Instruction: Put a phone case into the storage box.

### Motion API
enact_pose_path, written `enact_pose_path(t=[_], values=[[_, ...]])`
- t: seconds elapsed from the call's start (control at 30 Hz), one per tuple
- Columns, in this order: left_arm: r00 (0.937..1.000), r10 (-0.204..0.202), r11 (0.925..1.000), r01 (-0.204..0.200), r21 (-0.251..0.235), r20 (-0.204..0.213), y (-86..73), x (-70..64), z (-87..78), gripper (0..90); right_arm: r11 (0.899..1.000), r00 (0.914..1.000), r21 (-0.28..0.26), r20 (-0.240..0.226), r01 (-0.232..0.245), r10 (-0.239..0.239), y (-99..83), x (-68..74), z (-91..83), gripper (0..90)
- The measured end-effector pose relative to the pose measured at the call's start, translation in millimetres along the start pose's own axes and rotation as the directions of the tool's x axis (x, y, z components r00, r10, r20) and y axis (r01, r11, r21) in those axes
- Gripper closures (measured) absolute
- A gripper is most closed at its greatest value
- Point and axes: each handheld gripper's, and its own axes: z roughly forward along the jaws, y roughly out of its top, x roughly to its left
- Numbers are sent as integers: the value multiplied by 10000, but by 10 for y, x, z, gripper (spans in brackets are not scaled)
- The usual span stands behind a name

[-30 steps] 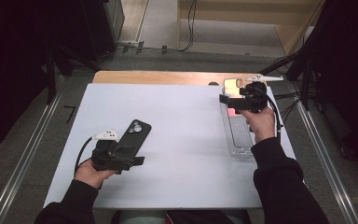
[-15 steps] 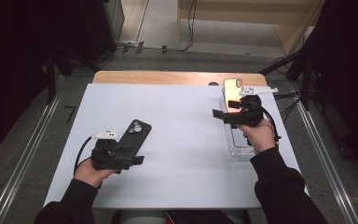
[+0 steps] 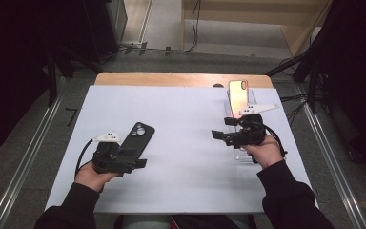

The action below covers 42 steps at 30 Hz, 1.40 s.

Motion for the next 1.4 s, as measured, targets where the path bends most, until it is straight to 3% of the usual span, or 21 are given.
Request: enact_pose_path(t=[0.43, 0.7, 0.97, 1.3, 1.4], values=[[10000, -9, 10000, 9, -28, 16, 0, 10, -10, 282, 9994, 9969, 136, -725, 319, -309, -296, 127, -75, 196], [10000, 26, 10000, -26, -12, -7, 1, 5, -12, 282, 9978, 9967, 550, -741, 368, -327, -457, 169, -117, 196], [10000, 30, 10000, -30, -41, -9, 0, 7, -14, 282, 9935, 9952, 894, -733, 712, -647, -642, 201, -164, 196], [10000, 8, 9999, -9, -105, -67, -3, -10, -34, 282, 9904, 9957, 1254, -790, 575, -478, -848, 185, -206, 196], [10000, 16, 9999, -17, -112, -71, -1, -8, -36, 282, 9877, 9940, 1345, -846, 800, -689, -883, 199, -227, 196]])
